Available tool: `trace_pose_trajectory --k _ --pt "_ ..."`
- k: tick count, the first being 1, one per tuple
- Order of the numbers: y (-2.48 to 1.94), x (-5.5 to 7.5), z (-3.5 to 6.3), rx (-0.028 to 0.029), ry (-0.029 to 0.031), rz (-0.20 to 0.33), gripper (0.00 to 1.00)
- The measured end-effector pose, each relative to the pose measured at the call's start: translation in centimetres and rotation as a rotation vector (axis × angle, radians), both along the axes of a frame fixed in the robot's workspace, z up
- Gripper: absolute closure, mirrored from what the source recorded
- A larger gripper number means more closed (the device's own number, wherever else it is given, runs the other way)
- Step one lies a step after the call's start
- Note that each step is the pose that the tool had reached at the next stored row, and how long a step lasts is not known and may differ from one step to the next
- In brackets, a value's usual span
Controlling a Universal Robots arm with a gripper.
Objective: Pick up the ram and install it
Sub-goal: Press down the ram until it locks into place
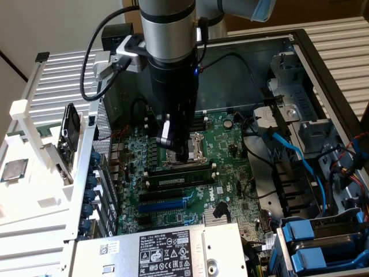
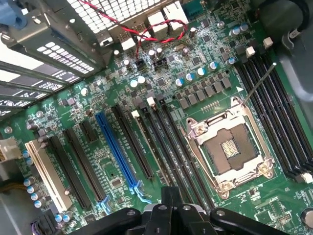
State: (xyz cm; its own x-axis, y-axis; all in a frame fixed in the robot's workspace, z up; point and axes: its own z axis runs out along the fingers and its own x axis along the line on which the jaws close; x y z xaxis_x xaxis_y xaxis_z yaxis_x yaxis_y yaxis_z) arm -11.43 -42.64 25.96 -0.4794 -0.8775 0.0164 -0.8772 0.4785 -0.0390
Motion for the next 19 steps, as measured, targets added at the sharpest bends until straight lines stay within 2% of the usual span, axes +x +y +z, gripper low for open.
trace_pose_trajectory --k 19 --pt "0.0 0.0 0.0 0.0 0.0 -0.276 0.89"
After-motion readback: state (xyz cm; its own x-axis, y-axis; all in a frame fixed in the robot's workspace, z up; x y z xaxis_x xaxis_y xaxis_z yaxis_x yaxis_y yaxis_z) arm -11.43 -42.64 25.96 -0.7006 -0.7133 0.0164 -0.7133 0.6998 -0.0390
